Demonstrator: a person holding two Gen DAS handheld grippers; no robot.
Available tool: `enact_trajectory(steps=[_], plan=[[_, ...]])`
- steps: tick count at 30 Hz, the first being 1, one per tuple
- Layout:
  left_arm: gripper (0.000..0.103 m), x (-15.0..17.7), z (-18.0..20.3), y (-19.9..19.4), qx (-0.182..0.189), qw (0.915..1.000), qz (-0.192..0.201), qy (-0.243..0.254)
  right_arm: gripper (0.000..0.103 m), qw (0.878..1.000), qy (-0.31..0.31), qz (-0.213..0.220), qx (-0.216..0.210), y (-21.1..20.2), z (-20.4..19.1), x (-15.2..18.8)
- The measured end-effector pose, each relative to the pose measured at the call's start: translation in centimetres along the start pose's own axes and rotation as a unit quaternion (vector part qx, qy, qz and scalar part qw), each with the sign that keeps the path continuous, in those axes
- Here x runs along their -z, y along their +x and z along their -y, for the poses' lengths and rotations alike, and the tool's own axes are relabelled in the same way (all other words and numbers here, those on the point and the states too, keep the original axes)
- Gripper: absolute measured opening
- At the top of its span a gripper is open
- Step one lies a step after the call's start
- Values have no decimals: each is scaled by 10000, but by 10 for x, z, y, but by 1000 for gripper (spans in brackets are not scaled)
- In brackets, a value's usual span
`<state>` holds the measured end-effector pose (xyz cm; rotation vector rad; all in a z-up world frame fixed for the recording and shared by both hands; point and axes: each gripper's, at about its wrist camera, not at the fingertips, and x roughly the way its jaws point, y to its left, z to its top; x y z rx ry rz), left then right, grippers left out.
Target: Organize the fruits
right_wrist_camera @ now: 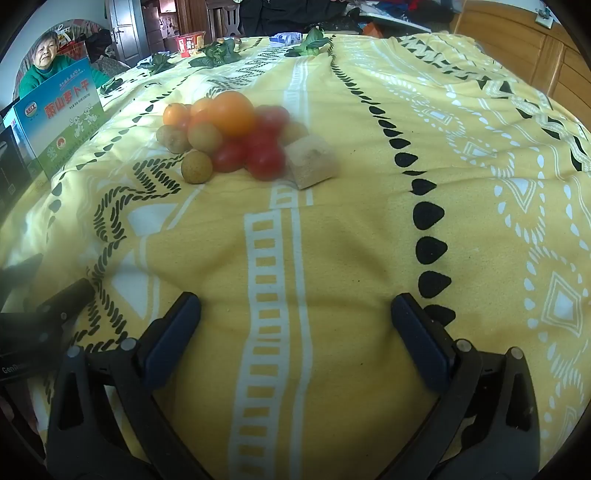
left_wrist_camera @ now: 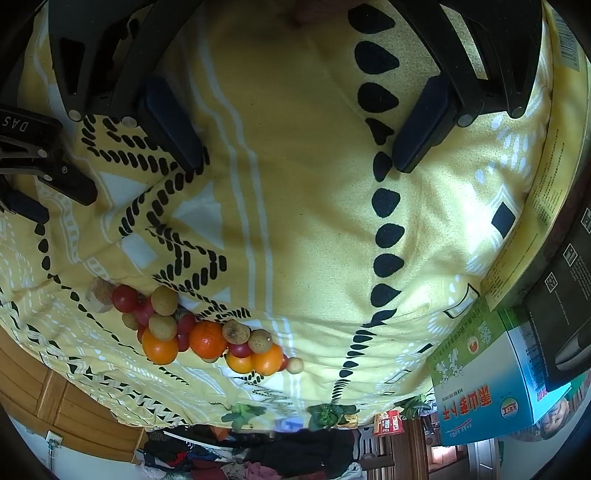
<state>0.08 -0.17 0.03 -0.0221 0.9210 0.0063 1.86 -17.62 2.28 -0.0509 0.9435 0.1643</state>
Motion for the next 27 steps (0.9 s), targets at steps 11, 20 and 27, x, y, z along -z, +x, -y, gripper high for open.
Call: enact_trajectory(steps=[11,20,27], plan=[[103,1,-1,0,28,10000,-7,-13,103,10000,-5,0,6,0,0,0],[103,1,-3,0,37,10000,-3,-20,103,10000,-4,1,6,0,0,0],[103,1,-3,-1,30,10000,-1,-11,103,10000,-5,1,6,0,0,0]])
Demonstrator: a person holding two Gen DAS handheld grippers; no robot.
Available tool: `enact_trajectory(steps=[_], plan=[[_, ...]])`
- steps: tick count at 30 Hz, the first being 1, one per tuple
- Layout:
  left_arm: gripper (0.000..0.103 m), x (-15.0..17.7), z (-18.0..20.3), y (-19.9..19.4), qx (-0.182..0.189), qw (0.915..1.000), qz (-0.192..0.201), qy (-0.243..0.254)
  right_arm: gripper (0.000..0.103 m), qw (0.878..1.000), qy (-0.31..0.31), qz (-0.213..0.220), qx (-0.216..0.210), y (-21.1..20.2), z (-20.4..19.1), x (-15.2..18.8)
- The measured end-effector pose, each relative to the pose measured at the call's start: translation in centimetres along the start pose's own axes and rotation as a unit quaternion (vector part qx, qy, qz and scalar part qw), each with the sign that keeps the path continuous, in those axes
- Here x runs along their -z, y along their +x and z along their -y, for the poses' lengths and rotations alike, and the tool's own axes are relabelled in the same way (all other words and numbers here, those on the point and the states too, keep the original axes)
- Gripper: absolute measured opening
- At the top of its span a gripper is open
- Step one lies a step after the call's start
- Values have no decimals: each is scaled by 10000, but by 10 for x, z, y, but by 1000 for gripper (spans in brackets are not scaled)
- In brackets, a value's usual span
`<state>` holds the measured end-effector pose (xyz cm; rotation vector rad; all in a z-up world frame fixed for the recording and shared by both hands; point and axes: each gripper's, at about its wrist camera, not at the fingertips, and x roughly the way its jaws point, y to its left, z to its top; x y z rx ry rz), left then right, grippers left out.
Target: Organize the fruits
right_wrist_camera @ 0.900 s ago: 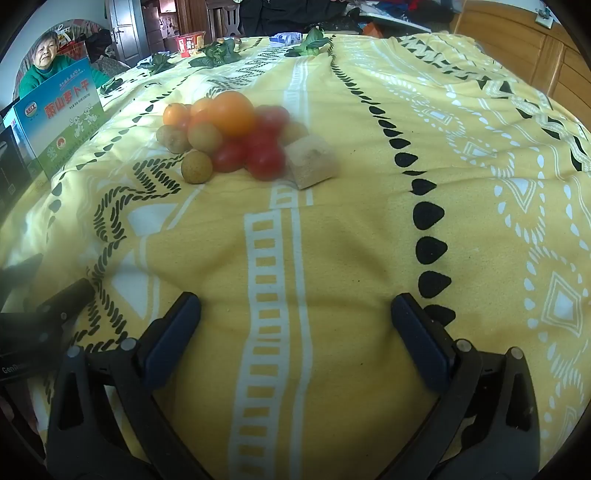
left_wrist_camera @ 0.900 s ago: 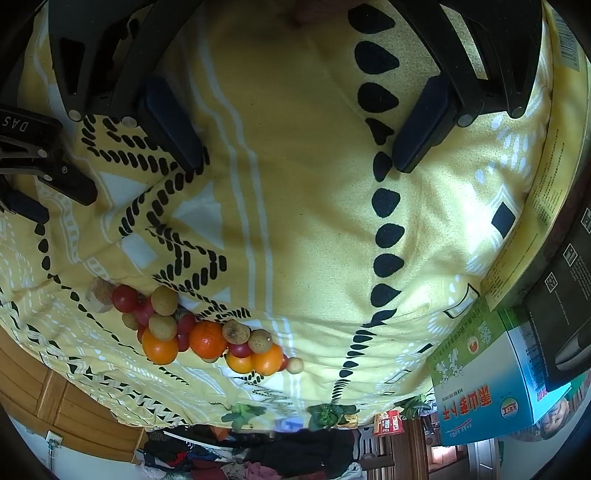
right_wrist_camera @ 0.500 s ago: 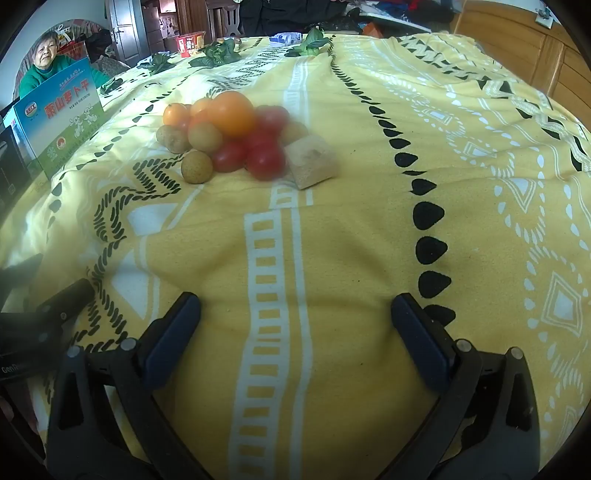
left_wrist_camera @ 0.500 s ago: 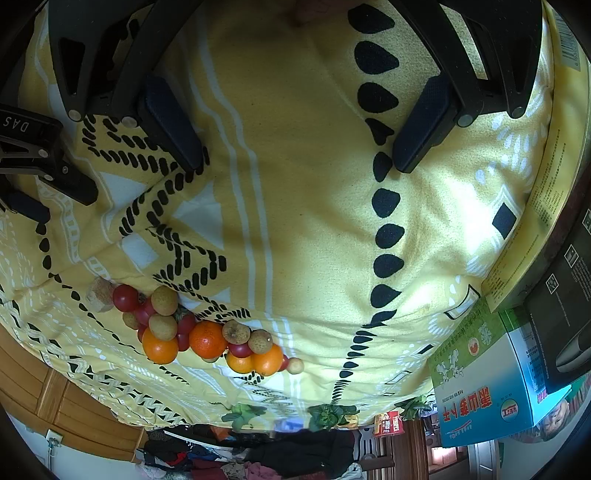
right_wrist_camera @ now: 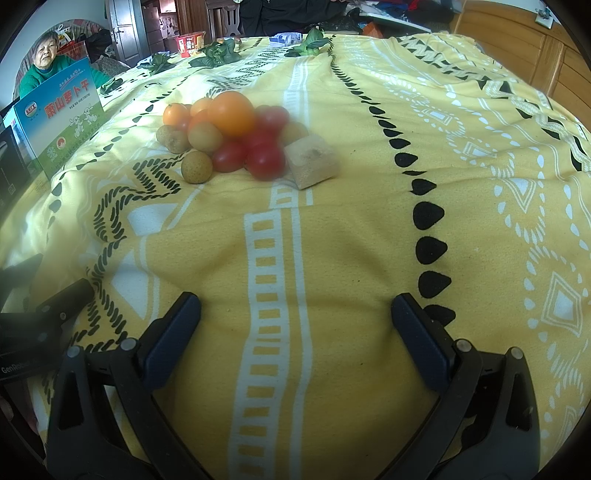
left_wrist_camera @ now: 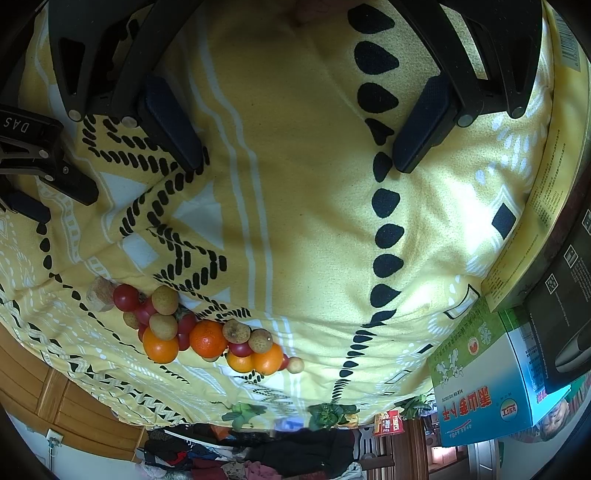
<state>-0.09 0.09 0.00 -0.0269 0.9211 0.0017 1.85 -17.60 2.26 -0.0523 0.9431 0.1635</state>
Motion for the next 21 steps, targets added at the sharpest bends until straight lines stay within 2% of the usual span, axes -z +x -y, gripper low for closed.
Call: enact_trajectory(steps=[21], plan=[[103,0,0,-1,19,10000,12,-13,103,10000,-1,2,0,0,0,0]])
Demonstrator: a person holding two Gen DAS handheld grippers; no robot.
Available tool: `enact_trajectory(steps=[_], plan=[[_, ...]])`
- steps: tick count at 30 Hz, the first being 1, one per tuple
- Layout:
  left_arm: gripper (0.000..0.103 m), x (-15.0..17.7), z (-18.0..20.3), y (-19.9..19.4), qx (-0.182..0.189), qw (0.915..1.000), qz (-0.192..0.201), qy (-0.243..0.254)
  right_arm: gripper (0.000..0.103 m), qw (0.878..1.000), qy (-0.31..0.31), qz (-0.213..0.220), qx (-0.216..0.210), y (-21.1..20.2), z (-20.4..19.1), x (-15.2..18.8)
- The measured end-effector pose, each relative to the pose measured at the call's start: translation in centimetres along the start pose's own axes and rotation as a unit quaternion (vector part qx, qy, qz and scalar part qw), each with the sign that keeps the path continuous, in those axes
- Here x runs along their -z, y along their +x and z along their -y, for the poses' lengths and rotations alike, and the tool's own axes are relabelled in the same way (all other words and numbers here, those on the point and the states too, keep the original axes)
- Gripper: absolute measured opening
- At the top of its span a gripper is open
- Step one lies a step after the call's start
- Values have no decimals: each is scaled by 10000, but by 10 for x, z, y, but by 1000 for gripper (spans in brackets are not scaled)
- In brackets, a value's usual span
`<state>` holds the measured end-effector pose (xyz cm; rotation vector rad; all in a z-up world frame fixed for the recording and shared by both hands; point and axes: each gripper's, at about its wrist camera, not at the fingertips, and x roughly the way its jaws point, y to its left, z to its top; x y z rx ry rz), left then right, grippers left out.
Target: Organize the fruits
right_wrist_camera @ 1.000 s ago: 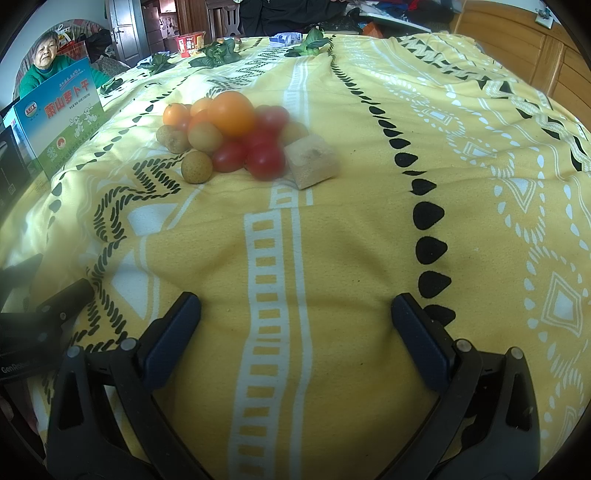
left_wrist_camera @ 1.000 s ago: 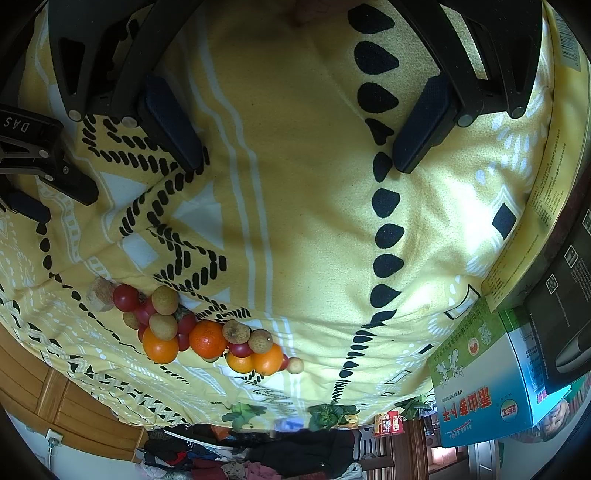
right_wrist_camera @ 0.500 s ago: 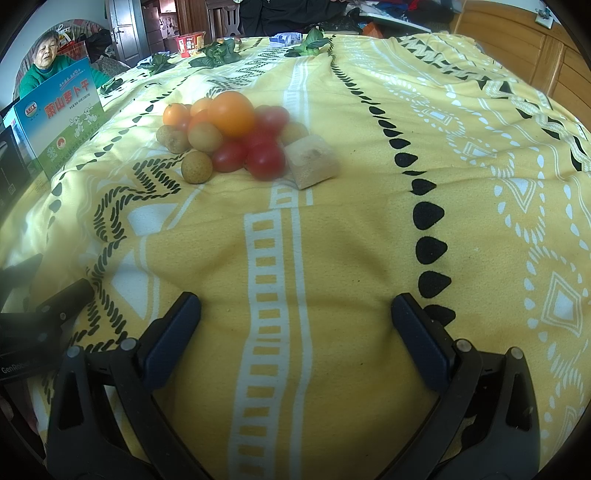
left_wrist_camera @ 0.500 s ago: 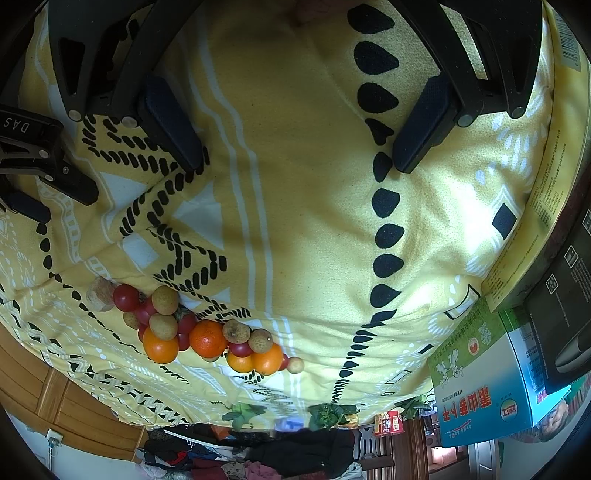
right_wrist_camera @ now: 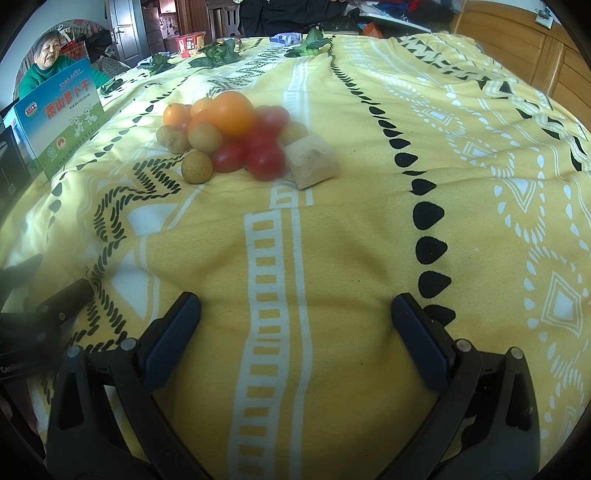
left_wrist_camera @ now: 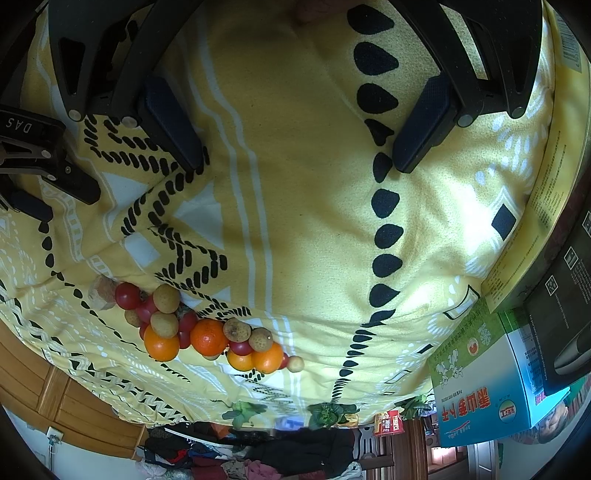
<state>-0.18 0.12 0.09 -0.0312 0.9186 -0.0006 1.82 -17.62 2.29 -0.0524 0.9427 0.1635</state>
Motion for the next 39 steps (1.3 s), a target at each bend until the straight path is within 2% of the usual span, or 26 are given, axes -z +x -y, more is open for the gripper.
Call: enact_trajectory(steps=[4,8,10,12,14,16,17,18,19,24,27,31,33,36,39], plan=[[103,0,1,-2,20,10000,-19,-14,103,10000,0,0,-1,0,0,0],[103,-3,2,-7,16,9997,-260,24,103,10000,1,3,-3,0,0,0],[98,-7,7,-13,110,9993,-319,168,103,10000,5,3,-7,0,0,0],[91,-19,13,-24,407,9986,-160,281,103,10000,4,2,-6,0,0,0],[89,-35,18,-29,670,9974,-24,270,103,10000,5,3,-7,0,0,0],[81,-54,24,-24,1072,9940,-45,188,103,10000,5,5,-7,0,0,1],[68,-63,28,-19,1303,9913,-69,187,103,10000,4,4,-4,0,0,1],[58,-72,33,-13,1496,9884,-109,218,103,10000,4,4,-5,0,0,1],[57,-82,42,-4,1582,9868,-149,311,103,10000,5,3,-6,0,0,1],[49,-101,79,33,1610,9830,-386,794,103,10000,-19,-25,28,1,1,2],[42,-104,83,52,1579,9836,-559,676,103,10000,-28,-46,31,-1,-4,0],[35,-103,83,61,1571,9837,-586,654,103,10000,23,-42,-78,3,3,-1],[24,-105,85,62,1596,9833,-556,681,103,9999,20,-74,-98,2,3,0],[24,-104,81,59,1620,9834,-520,627,103,9995,52,-200,-237,1,5,-2],[24,-103,71,46,1647,9842,-396,520,103,9974,135,-226,-670,-7,12,-2]])
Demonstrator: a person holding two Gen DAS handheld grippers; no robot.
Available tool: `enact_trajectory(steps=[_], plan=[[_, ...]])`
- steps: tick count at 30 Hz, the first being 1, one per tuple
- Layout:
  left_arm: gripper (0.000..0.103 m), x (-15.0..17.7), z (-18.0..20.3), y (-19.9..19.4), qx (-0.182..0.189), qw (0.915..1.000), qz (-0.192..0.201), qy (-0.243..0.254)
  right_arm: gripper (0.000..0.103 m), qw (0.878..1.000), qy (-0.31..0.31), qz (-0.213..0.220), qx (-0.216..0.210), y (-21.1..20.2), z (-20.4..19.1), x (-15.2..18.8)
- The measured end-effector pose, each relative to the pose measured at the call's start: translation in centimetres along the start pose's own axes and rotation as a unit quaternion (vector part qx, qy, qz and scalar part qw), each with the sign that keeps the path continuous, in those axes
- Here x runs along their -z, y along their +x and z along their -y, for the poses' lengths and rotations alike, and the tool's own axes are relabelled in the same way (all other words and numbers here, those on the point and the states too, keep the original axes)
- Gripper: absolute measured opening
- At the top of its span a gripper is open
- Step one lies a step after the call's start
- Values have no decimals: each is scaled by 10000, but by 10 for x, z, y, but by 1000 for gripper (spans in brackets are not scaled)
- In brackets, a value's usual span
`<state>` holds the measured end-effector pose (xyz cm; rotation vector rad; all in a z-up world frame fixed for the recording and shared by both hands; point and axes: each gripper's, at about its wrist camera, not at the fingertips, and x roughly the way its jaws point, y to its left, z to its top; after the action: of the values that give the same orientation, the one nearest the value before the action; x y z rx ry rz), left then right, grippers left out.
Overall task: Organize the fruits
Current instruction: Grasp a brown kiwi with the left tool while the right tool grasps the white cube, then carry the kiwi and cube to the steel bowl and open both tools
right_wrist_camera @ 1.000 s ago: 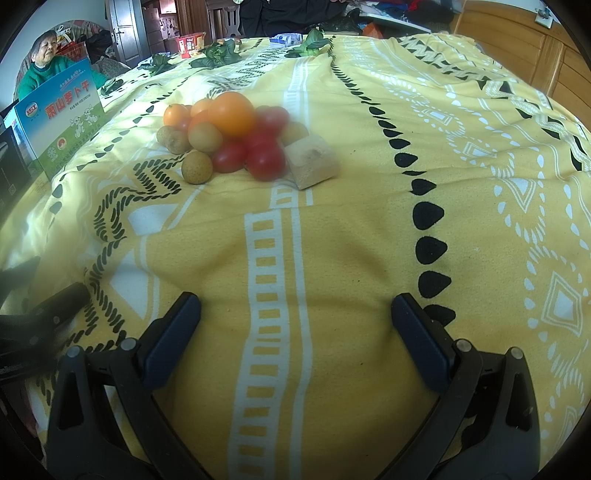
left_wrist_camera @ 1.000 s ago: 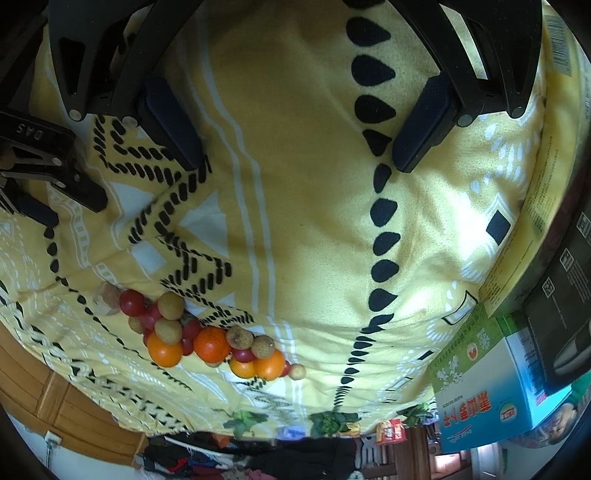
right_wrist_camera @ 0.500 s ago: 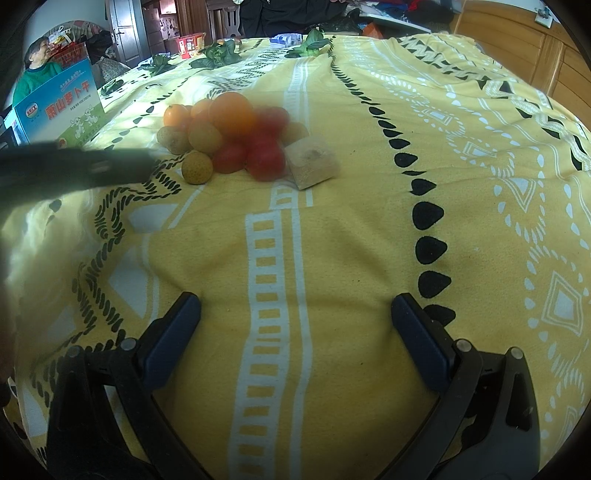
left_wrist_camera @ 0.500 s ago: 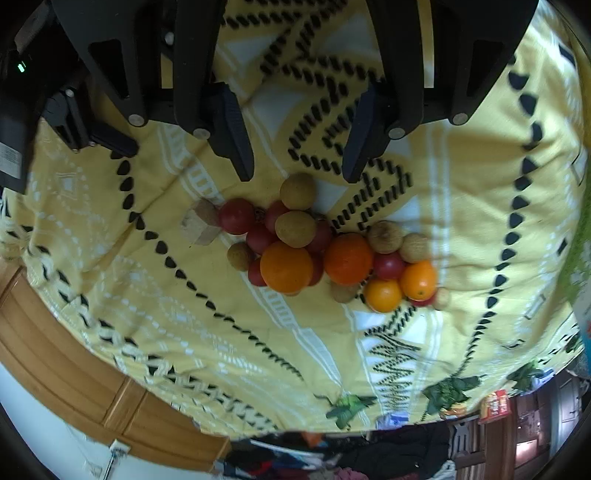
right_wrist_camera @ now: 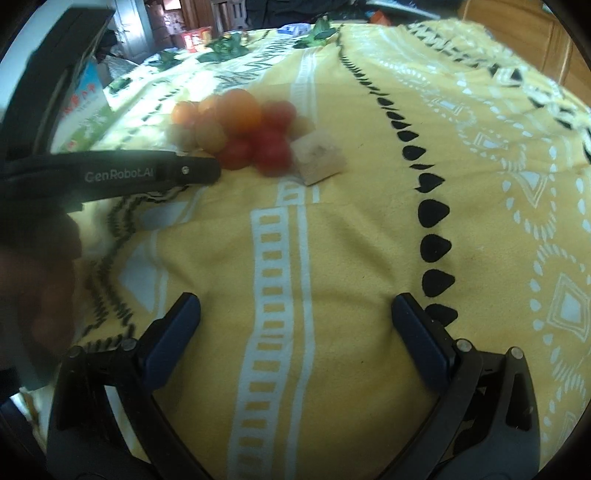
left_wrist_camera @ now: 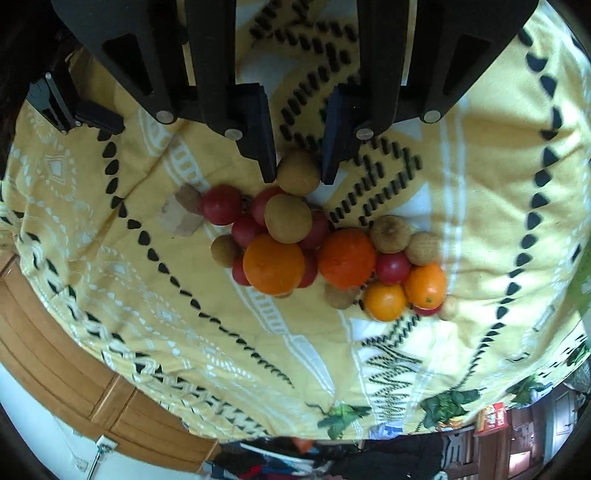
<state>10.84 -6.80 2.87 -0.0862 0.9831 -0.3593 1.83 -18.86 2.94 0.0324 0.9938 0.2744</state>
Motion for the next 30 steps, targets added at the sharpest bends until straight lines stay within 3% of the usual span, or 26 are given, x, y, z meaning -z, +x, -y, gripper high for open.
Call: enact_trajectory(steps=[2,8,10,12,17,22,23,25,30], plan=[[24,6,-9,-15,-36,9998,119,-148,100,9998,-7,62,-195,-8,3,-1],[24,24,-32,-53,-270,9977,373,-492,91,9988,48,466,-165,-25,11,-28],[24,27,-35,-61,-238,9974,431,-530,66,9989,-49,389,-238,-18,14,-41],[24,28,-36,-67,-213,9973,476,-512,59,9994,-94,266,-217,-6,19,-54],[24,28,-38,-75,-76,9973,529,-500,57,9982,-565,205,54,14,8,-73],[24,27,-36,-76,1,9970,545,-548,55,9980,-600,76,181,28,15,-74],[24,26,-36,-77,2,9969,550,-558,53,9981,-596,49,147,29,16,-72],[24,26,-35,-79,-11,9968,559,-563,37,9981,-609,-23,100,31,17,-71],[24,23,-38,-97,-115,9953,737,-622,31,9984,-521,223,28,9,14,-71]])
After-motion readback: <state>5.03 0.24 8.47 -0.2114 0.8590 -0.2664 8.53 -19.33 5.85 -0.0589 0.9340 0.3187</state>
